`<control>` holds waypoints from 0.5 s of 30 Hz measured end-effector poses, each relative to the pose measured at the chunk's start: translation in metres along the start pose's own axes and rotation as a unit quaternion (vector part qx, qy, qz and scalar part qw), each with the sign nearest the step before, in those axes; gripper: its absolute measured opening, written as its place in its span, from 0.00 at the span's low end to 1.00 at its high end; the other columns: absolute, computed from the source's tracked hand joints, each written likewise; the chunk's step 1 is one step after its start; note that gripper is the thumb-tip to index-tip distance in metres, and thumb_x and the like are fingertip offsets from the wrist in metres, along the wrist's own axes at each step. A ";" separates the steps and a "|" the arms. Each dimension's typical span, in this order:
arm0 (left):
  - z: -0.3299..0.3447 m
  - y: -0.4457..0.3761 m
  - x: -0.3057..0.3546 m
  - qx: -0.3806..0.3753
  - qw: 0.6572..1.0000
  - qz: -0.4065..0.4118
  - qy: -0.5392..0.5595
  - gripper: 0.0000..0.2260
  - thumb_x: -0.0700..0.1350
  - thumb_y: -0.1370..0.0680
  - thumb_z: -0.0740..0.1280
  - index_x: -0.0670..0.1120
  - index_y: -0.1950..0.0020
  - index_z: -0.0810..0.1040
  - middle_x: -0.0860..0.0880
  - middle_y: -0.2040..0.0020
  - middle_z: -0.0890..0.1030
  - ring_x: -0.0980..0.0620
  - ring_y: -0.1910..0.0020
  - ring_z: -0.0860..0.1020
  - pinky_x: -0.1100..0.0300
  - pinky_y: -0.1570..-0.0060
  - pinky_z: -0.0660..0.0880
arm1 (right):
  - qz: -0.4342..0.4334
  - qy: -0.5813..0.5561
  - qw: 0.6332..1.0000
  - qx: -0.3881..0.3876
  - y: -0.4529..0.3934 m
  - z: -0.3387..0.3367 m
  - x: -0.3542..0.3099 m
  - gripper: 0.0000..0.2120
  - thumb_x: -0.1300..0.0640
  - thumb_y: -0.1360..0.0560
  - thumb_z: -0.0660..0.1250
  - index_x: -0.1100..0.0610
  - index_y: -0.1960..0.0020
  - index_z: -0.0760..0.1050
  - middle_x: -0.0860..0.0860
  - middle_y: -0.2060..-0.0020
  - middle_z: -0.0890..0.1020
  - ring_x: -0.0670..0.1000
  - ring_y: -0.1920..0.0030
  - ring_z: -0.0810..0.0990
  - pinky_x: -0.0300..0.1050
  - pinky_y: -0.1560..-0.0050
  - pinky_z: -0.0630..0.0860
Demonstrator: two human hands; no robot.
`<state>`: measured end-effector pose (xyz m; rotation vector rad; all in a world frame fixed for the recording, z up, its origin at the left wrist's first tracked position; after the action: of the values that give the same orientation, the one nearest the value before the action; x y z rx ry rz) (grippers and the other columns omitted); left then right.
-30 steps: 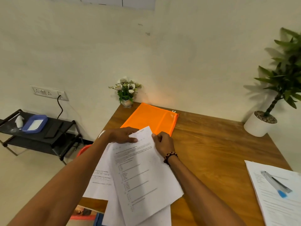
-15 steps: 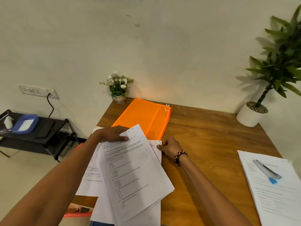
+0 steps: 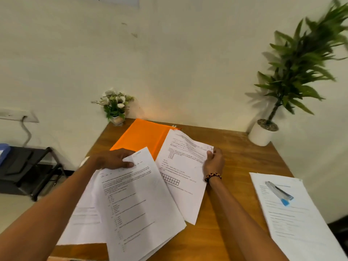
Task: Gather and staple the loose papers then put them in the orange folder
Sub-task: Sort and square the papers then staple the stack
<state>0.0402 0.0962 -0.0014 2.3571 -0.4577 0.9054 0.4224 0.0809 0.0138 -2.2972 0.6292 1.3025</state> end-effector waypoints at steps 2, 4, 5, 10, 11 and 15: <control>0.003 -0.012 0.008 -0.009 1.000 0.015 -0.016 0.14 0.52 0.18 0.67 0.61 0.32 0.76 0.63 0.39 0.82 0.60 0.42 0.81 0.58 0.43 0.80 | -0.014 0.012 1.000 -0.004 -0.023 -0.019 0.007 0.10 0.58 0.17 0.62 0.64 0.41 0.75 0.50 0.53 0.76 0.51 0.52 0.74 0.46 0.55 0.73; 0.008 -0.023 0.021 -0.025 0.999 0.034 -0.034 0.14 0.52 0.18 0.66 0.60 0.32 0.75 0.63 0.39 0.82 0.61 0.42 0.81 0.58 0.41 0.79 | -0.030 0.025 0.999 -0.021 -0.046 -0.035 0.018 0.11 0.56 0.18 0.63 0.64 0.43 0.76 0.50 0.53 0.77 0.52 0.53 0.76 0.44 0.54 0.71; 0.010 -0.030 0.028 -0.030 0.998 0.044 -0.038 0.14 0.52 0.18 0.66 0.60 0.32 0.75 0.63 0.38 0.81 0.61 0.42 0.81 0.59 0.41 0.79 | -0.038 0.027 0.998 -0.031 -0.054 -0.044 0.023 0.11 0.56 0.18 0.63 0.64 0.45 0.76 0.51 0.55 0.78 0.52 0.54 0.76 0.43 0.55 0.70; 0.020 -0.050 0.048 -0.038 0.998 0.052 -0.027 0.14 0.51 0.17 0.65 0.59 0.32 0.76 0.61 0.38 0.82 0.60 0.43 0.81 0.57 0.41 0.79 | -0.071 -0.006 0.994 -0.088 -0.060 -0.065 0.012 0.11 0.60 0.19 0.65 0.55 0.60 0.72 0.45 0.66 0.74 0.41 0.65 0.71 0.32 0.65 0.67; 0.022 -0.053 0.053 -0.041 0.998 0.050 -0.019 0.13 0.50 0.17 0.65 0.58 0.32 0.76 0.60 0.39 0.82 0.59 0.44 0.82 0.58 0.42 0.79 | -0.073 -0.022 0.992 -0.096 -0.059 -0.067 0.009 0.12 0.60 0.19 0.65 0.55 0.61 0.71 0.46 0.67 0.73 0.42 0.66 0.71 0.33 0.65 0.68; 0.030 -0.062 0.066 -0.051 0.997 0.048 -0.026 0.13 0.49 0.17 0.66 0.57 0.33 0.77 0.59 0.39 0.83 0.56 0.44 0.83 0.54 0.43 0.81 | -0.081 -0.076 0.981 -0.159 -0.042 -0.062 -0.011 0.14 0.63 0.20 0.65 0.54 0.63 0.72 0.43 0.71 0.72 0.35 0.72 0.72 0.29 0.67 0.68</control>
<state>0.1329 0.1189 0.0020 2.2860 -0.6278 0.8431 0.4834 0.0816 0.0580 -2.4024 0.1865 1.5724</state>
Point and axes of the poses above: each hand's wrist, its own y-axis away from the middle knuckle, its own z-axis out of the palm, x = y × z, the point moved 8 cm from there along -y, towards the middle knuckle
